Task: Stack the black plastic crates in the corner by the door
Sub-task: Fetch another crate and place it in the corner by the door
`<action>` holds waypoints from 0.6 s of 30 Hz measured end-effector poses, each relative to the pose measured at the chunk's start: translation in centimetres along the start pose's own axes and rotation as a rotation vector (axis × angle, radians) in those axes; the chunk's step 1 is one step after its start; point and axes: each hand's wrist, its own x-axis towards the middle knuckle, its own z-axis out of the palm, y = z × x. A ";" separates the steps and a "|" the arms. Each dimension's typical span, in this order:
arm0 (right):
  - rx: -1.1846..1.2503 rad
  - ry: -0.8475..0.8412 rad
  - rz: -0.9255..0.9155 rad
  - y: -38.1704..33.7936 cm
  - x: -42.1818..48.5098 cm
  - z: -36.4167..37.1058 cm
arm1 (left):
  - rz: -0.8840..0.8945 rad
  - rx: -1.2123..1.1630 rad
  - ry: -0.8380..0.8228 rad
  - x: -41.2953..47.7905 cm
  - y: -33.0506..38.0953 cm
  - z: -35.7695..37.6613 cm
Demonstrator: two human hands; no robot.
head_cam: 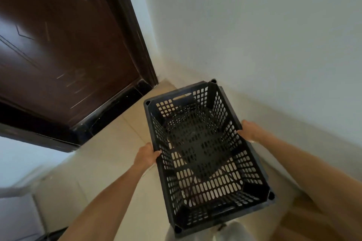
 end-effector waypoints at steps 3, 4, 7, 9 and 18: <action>-0.030 -0.002 0.023 -0.2 3.0 -0.3 | -0.017 0.005 -0.035 3.1 0.9 0.6; -0.049 -0.003 0.023 -0.1 4.0 -0.4 | -0.018 -0.001 -0.043 3.9 1.2 1.0; -0.088 -0.002 0.036 -0.1 7.2 -0.8 | -0.039 -0.032 -0.060 6.2 1.9 2.3; -0.116 -0.004 0.039 -0.1 9.2 -1.0 | -0.060 -0.055 -0.066 7.6 2.3 3.2; -0.154 -0.110 -0.083 0.6 18.2 -0.5 | -0.220 -0.188 -0.056 11.3 3.4 8.9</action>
